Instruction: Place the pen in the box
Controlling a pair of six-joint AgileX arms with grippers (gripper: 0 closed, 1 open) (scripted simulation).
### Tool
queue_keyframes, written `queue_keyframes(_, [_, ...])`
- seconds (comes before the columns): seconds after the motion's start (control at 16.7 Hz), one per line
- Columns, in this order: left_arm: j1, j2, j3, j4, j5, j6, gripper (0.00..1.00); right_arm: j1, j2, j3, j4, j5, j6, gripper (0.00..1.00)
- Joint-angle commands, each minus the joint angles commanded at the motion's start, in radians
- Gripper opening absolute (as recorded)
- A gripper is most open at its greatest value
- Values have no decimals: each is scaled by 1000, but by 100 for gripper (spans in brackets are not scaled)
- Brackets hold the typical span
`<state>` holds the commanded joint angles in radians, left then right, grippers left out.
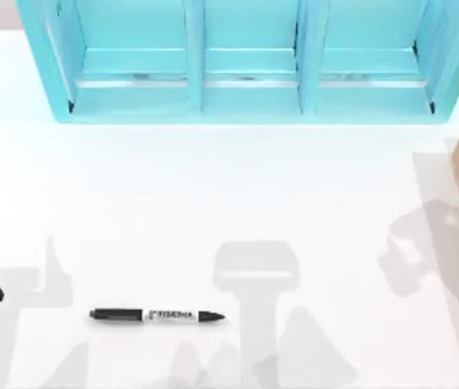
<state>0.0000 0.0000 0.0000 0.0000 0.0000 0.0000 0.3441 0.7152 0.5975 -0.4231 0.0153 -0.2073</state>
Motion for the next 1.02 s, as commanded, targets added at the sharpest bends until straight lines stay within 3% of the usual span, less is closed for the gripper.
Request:
queue_keyframes(0.66, [0,0,0,0,0,0,100,459,1000,1046,-514,41,-175,100])
queue_keyframes(1.02, [0,0,0,0,0,0,100,641,1478,1472,-773,72,-228,100])
